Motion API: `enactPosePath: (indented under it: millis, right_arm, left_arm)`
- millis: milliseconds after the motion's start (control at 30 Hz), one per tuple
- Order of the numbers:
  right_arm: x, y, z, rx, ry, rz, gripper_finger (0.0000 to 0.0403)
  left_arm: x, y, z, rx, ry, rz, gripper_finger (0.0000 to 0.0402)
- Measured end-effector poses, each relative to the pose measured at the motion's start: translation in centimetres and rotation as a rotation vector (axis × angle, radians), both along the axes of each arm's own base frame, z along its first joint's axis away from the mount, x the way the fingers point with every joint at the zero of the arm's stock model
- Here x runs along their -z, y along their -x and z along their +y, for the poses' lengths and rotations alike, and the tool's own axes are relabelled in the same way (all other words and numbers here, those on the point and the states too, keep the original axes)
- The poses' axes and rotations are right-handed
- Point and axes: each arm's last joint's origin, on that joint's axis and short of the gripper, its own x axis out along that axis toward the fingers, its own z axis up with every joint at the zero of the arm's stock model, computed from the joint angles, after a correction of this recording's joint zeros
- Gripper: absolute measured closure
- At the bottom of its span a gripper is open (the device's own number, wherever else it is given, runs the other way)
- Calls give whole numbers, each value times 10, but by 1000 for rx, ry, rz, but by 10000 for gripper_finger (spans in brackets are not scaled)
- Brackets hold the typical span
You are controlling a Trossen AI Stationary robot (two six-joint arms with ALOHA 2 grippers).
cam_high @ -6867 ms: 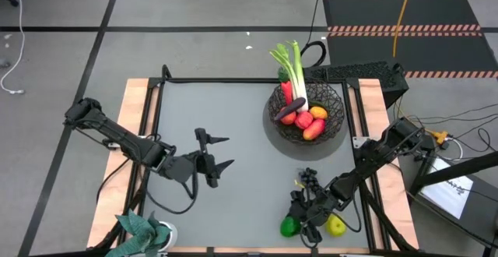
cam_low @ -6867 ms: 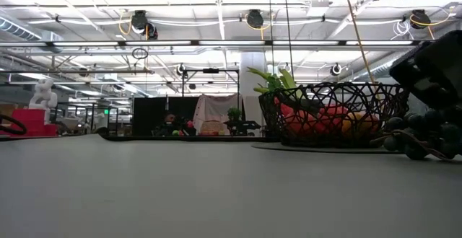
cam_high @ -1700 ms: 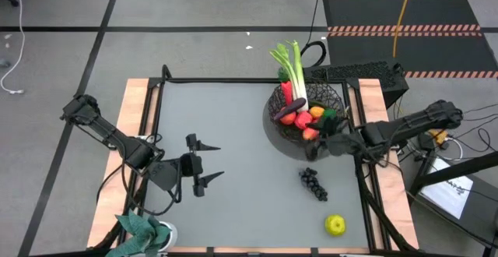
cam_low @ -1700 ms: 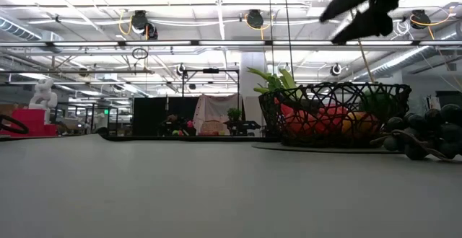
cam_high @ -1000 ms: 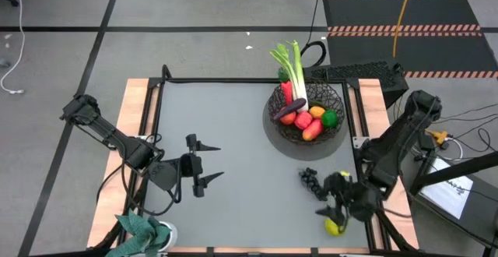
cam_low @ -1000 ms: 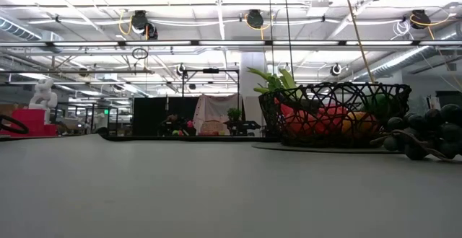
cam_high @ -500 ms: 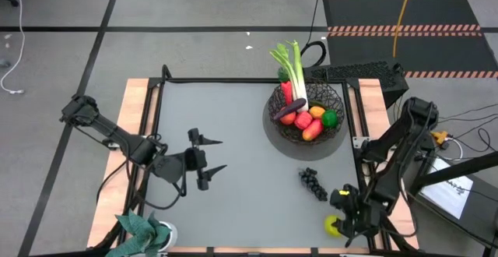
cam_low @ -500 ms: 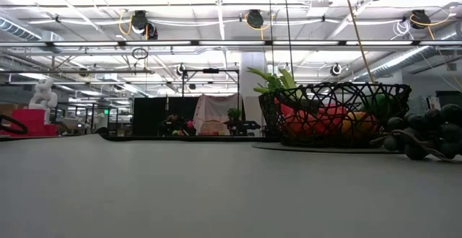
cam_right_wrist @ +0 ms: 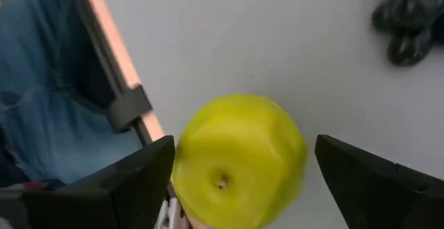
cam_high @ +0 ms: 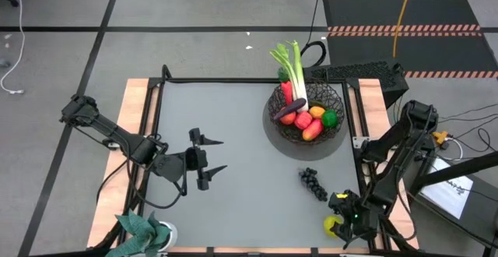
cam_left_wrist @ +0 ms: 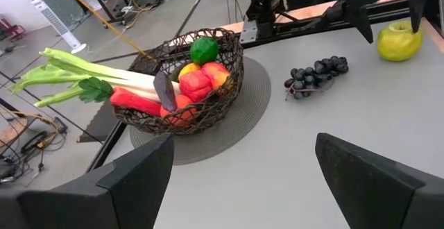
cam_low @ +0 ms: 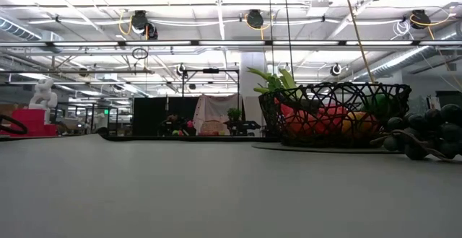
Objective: Build produce basket
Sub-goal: Put the apple into the black wire basket
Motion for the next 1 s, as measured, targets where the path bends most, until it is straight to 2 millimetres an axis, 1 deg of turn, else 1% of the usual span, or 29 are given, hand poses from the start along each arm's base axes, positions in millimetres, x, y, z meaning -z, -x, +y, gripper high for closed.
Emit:
enactPosePath:
  millis: [67, 233, 500, 633, 867, 1000]
  right_arm:
    - [6, -1, 4, -4, -6, 35, 62]
    - [19, -5, 12, -22, -1, 53, 64]
    - [19, -6, 15, -77, -7, 19, 95]
    - [14, -9, 13, -101, 22, -78, 104]
    - [-7, -23, 11, -131, 10, -317, 105]
    - [-20, -36, 2, -149, 118, -494, 104]
  left_arm:
    - [0, 0, 0, 0, 0, 1, 50]
    - [0, 0, 0, 0, 0, 1, 50]
    - [0, 0, 0, -2, 7, -5, 50]
    - [0, 0, 0, -2, 8, -6, 50]
    - [-1, 0, 0, -2, 9, -9, 50]
    - [-4, -2, -1, -2, 32, -49, 50]
